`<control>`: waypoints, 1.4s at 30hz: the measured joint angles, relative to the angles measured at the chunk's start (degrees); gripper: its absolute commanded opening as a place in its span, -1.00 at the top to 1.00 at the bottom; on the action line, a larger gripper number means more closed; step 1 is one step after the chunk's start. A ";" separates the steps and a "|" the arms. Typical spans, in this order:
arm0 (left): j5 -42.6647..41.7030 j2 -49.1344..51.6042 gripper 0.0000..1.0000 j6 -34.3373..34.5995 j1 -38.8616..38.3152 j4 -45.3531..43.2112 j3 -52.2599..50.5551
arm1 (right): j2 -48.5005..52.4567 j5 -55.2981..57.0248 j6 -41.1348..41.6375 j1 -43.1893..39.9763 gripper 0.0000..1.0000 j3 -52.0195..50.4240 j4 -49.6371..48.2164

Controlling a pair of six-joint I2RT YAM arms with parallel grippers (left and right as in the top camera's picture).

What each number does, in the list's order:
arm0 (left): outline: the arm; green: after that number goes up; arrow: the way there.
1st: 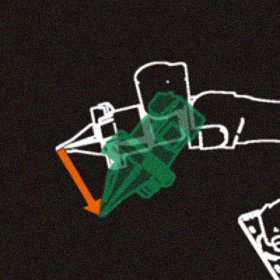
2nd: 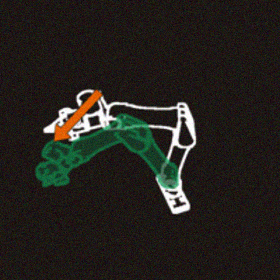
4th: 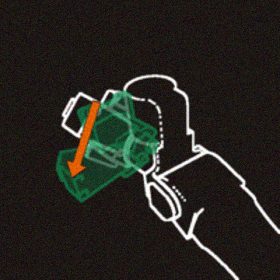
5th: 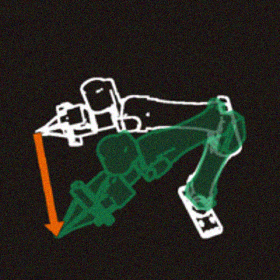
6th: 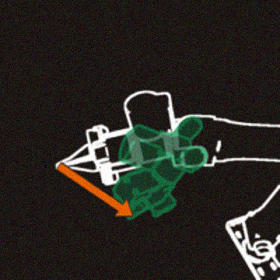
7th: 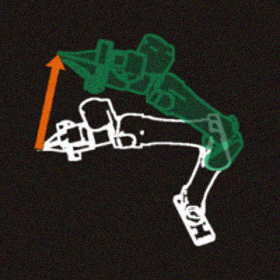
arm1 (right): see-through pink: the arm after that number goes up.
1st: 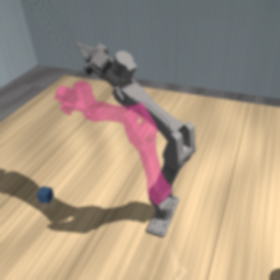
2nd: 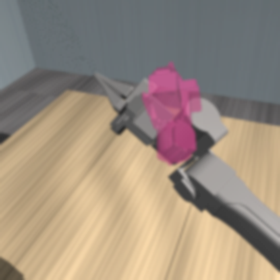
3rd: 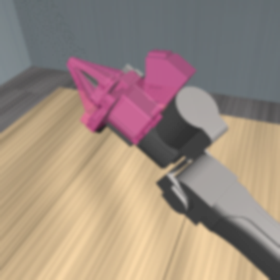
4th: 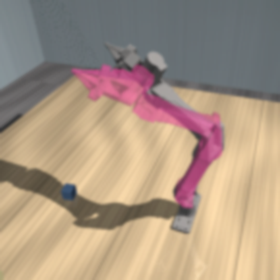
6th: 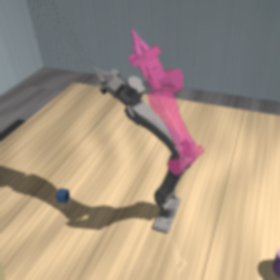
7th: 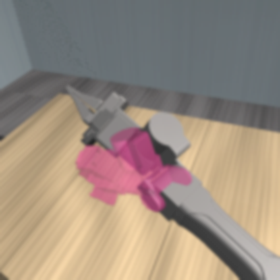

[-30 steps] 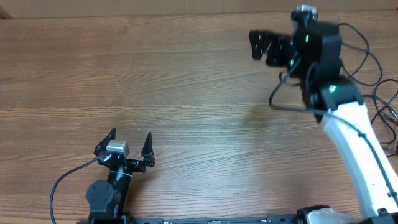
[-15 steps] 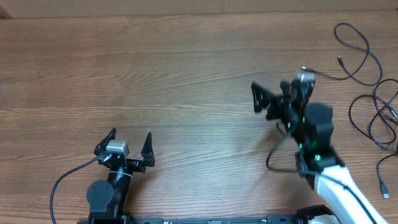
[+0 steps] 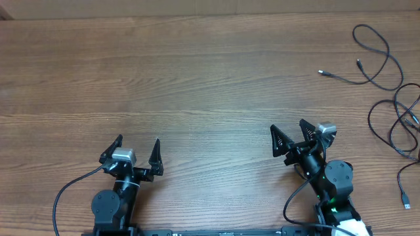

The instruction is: Untangle cables

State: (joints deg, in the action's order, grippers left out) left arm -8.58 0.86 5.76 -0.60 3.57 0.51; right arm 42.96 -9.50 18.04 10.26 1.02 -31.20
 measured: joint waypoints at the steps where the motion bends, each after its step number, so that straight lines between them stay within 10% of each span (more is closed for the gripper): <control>1: 0.02 0.00 -0.99 -0.02 0.00 0.02 0.00 | -1.51 0.02 -0.02 0.00 -1.00 0.00 1.62; 22: 0.00 0.00 -0.99 -0.02 0.00 0.00 0.00 | -35.54 0.79 -0.09 -2.91 -1.00 0.00 34.84; 42: 0.02 0.00 -0.99 0.00 0.00 0.00 0.00 | -42.23 1.36 -21.46 -3.06 -1.00 0.00 35.71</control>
State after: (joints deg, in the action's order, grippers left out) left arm -8.56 0.86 5.76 -0.60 3.57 0.51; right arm 0.73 -8.14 -3.42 7.20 1.02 4.51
